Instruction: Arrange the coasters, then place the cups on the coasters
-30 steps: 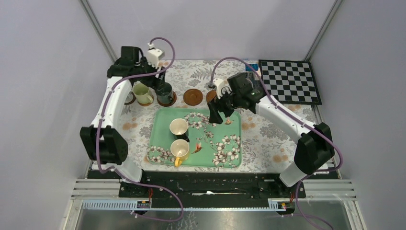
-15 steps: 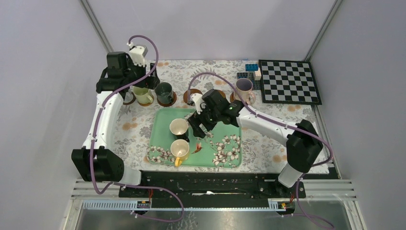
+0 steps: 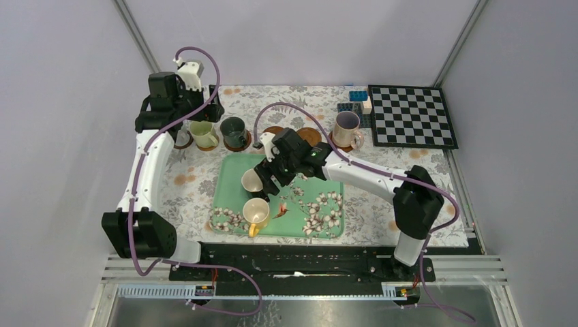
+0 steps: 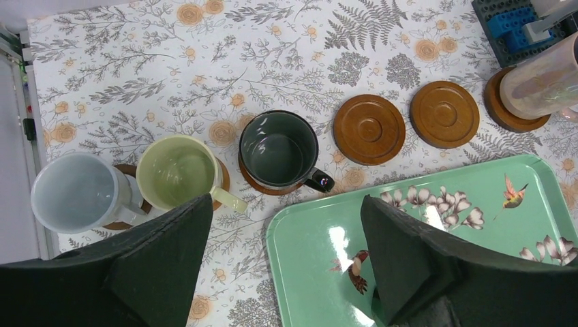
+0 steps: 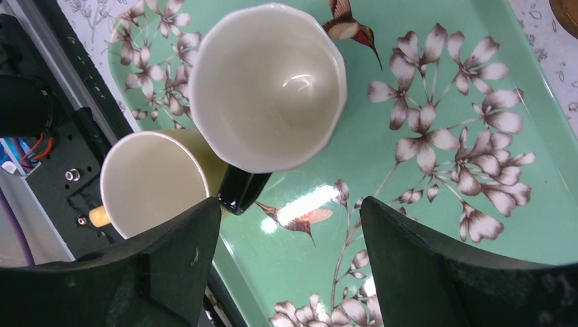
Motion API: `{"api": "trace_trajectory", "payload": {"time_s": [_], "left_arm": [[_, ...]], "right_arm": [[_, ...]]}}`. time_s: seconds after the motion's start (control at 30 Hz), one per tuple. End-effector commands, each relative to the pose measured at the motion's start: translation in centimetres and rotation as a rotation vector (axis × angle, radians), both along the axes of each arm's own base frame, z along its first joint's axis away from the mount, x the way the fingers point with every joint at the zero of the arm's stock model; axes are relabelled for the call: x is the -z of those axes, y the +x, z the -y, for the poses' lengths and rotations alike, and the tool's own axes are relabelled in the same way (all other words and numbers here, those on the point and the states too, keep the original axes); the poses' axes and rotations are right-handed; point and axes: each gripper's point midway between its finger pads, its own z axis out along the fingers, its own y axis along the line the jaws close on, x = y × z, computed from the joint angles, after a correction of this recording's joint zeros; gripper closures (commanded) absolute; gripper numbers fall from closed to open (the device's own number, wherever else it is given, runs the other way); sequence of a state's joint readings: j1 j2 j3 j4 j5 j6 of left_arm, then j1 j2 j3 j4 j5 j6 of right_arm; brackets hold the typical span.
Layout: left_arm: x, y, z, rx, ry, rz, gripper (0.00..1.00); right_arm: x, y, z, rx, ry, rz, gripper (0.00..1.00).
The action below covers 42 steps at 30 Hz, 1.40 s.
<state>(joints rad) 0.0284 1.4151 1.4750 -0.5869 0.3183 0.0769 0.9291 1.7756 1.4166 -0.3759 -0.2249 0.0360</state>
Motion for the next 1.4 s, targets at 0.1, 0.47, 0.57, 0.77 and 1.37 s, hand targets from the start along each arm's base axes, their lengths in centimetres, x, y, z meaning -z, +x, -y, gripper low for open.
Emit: {"api": "trace_trajectory", "payload": {"time_s": [0.1, 0.47, 0.57, 0.77, 1.37], "left_arm": [[-1.7, 0.3, -0.4, -0.026, -0.003, 0.068, 0.12], [-1.4, 0.1, -0.5, -0.029, -0.004, 0.062, 0.12], [-1.6, 0.1, -0.3, -0.020, -0.014, 0.065, 0.12], [-1.3, 0.0, -0.3, -0.018, -0.021, 0.057, 0.12], [-1.0, -0.3, 0.0, -0.003, -0.033, 0.050, 0.11]], "right_arm": [[-0.9, 0.2, -2.0, 0.008, 0.019, 0.020, 0.21], [0.2, -0.4, -2.3, -0.002, -0.018, -0.003, 0.24], [0.4, -0.3, -2.3, 0.005, -0.027, -0.006, 0.24], [0.4, -0.6, -2.5, -0.008, -0.017, -0.018, 0.24], [1.0, 0.2, -2.7, 0.014, -0.065, 0.018, 0.22]]}}
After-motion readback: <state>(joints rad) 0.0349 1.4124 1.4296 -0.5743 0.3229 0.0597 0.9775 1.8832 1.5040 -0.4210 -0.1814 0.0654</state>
